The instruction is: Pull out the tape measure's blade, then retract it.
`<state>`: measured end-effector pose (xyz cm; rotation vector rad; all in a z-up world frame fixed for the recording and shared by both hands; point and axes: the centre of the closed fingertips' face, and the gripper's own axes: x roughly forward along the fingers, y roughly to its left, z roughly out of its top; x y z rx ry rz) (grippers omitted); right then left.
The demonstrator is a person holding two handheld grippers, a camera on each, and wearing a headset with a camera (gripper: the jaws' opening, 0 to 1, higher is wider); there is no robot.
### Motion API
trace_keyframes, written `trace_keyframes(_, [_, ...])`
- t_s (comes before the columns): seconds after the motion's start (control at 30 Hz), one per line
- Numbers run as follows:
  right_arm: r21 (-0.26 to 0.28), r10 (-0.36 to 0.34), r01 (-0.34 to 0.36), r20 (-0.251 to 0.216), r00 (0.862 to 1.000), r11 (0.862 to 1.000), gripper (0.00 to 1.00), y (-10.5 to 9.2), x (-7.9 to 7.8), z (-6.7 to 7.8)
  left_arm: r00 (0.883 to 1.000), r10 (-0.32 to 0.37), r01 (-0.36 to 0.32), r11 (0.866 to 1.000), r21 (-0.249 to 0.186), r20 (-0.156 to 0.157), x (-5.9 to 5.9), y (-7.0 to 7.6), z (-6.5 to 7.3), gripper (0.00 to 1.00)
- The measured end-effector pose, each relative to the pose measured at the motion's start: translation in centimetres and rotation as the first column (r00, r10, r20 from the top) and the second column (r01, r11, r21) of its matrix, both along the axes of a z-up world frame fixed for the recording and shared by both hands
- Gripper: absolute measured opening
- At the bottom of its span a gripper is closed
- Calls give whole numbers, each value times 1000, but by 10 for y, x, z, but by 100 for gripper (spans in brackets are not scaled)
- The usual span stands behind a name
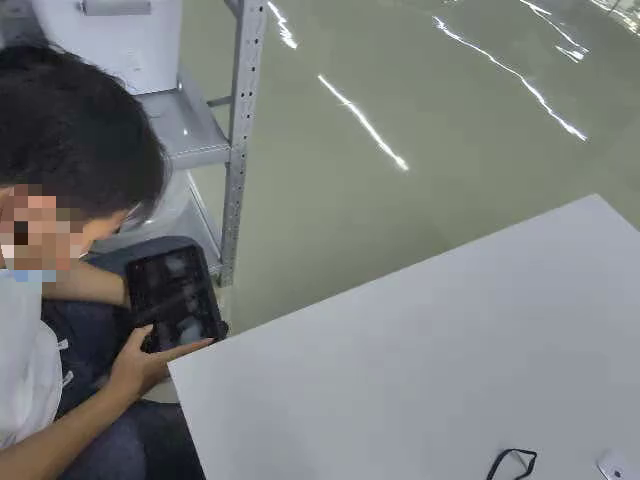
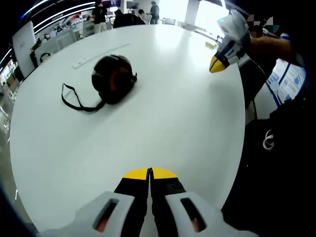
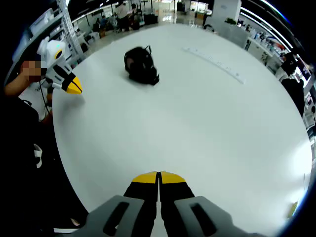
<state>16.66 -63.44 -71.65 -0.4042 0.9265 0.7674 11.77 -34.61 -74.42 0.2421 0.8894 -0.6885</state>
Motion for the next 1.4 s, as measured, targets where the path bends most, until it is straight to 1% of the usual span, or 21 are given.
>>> trace_keyframes(0.03, [36,-31,27,93,995,999,0,-11,8,16,997,52,-51,998,-21,64,11,2,12,0])
trace_keyframes(0.07, [59,-44,36,140,989,998,6,-19,11,25,994,66,-65,998,-12,89,16,2,19,0])
trace_keyframes(0.1, [92,-77,60,192,978,994,14,-33,12,34,987,80,-78,997,-20,143,24,-1,32,3])
trace_keyframes(0.13, [108,-92,67,238,967,992,24,-43,13,41,980,97,-93,995,-32,176,30,-4,41,11])
trace_keyframes(0.17, [124,-103,71,271,957,990,37,-51,12,47,973,124,-116,992,-53,197,34,-7,49,27])
trace_keyframes(0.2, [129,-112,78,281,953,989,47,-61,9,49,968,133,-121,990,-67,212,38,-13,57,40])
trace_keyframes(0.23, [143,-132,95,276,952,985,55,-73,5,49,963,139,-125,989,-77,229,41,-19,65,51])
trace_keyframes(0.27, [158,-151,110,278,949,981,63,-81,4,50,962,140,-127,989,-73,233,42,-23,70,62])
trace_keyframes(0.33, [183,-196,150,264,945,972,74,-98,1,50,953,141,-120,988,-93,269,45,-32,85,74])
trace_keyframes(0.37, [199,-207,156,267,941,967,82,-106,2,50,948,152,-127,986,-105,278,46,-36,91,84])
trace_keyframes(0.43, [213,-202,144,284,937,966,88,-111,2,53,943,163,-134,984,-117,289,46,-38,96,96])
trace_keyframes(0.5, [211,-197,136,299,934,968,91,-115,4,54,938,173,-140,982,-130,300,46,-38,101,99])
trace_keyframes(0.53, [208,-191,131,303,934,969,93,-115,5,54,936,173,-138,982,-131,306,47,-37,101,99])
trace_keyframes(0.6, [220,-182,112,331,926,969,99,-114,9,56,933,182,-147,980,-133,309,48,-35,100,99])
trace_keyframes(0.67, [224,-158,85,333,930,971,100,-109,9,57,936,192,-165,980,-113,294,47,-32,95,99])
trace_keyframes(0.77, [228,-134,57,339,931,972,100,-101,9,57,933,170,-154,985,-74,318,48,-26,90,99])
trace_keyframes(0.9, [227,-129,54,331,935,972,100,-90,9,56,940,166,-156,986,-57,298,50,-18,82,99])
trace_keyframes(1.03, [218,-134,68,307,942,974,100,-83,10,50,938,168,-153,985,-75,303,53,-13,81,99])
trace_keyframes(1.2, [221,-144,80,294,945,972,100,-78,13,46,932,184,-164,982,-89,312,60,-11,81,99])
trace_keyframes(1.3, [213,-124,64,283,951,975,100,-73,11,43,926,206,-176,977,-122,315,67,-10,82,99])
trace_keyframes(1.4, [231,-107,43,273,956,972,100,-68,9,40,925,210,-172,974,-144,315,72,-12,83,99])
